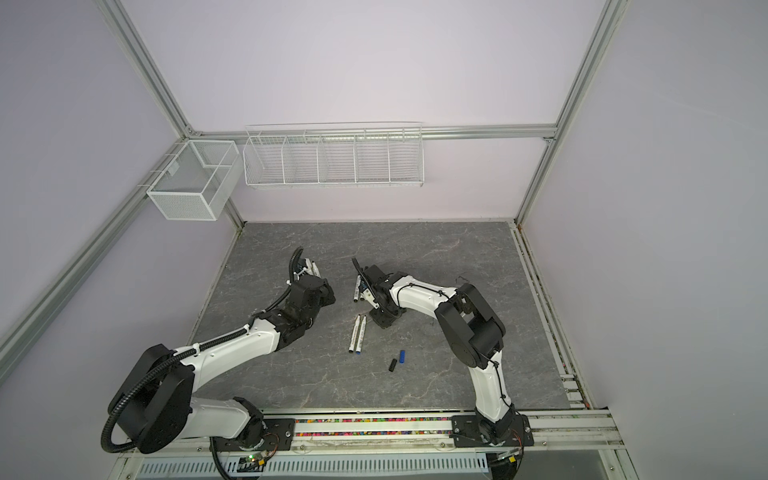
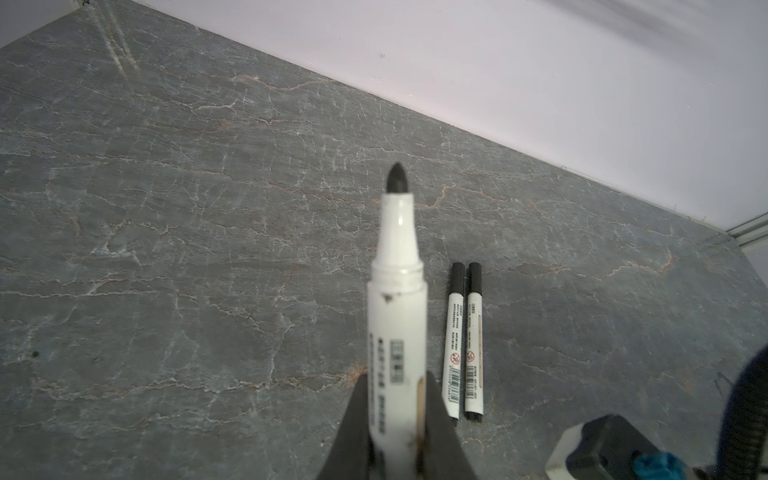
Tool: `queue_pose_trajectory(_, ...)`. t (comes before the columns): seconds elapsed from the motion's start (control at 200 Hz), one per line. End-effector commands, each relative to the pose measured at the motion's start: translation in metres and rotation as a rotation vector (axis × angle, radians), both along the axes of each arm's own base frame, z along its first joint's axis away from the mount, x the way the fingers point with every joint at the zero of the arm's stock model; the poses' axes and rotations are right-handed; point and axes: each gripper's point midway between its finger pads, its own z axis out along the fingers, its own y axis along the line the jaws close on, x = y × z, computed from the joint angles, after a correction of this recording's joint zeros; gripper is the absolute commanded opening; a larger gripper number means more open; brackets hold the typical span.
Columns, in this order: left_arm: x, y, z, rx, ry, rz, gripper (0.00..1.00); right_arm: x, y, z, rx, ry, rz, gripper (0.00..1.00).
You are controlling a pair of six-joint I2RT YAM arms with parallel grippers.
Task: Insert the pens into the pen caps
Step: 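Lift the black cap with the right gripper up toward the held marker tip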
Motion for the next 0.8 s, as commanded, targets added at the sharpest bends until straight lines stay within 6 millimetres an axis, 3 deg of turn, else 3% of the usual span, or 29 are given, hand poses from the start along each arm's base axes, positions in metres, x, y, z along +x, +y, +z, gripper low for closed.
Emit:
queue_pose_trajectory(0.0,0.002,-0.004,0.006,-0.008,-0.02,-0.014,0.0,-0.008,-0.01,-0.016,-0.054,0.048,-0.003,0.19)
queue_pose_trajectory(0.175,0.003,-0.027,0.004,-0.012,-0.015,-0.141,0.0,0.011,0.002,0.016,0.105,0.0,-0.052,0.13)
queue_pose_trajectory(0.3,-0.003,-0.055,-0.005,-0.034,0.013,-0.298,0.0,0.034,0.011,0.068,0.412,-0.028,-0.156,0.13)
queue_pose_trajectory(0.42,-0.012,-0.085,-0.011,-0.08,0.037,-0.465,0.0,0.061,0.0,0.118,0.714,-0.038,-0.283,0.13)
queue_pose_trajectory(0.52,-0.017,-0.108,-0.017,-0.146,0.068,-0.569,0.0,0.077,-0.009,0.148,0.921,-0.029,-0.36,0.13)
queue_pose_trajectory(0.68,-0.021,-0.131,-0.018,-0.179,0.089,-0.668,0.0,0.088,-0.01,0.172,1.124,-0.004,-0.386,0.14)
queue_pose_trajectory(0.795,-0.022,-0.14,-0.018,-0.183,0.091,-0.702,0.0,0.088,-0.003,0.177,1.191,0.028,-0.372,0.14)
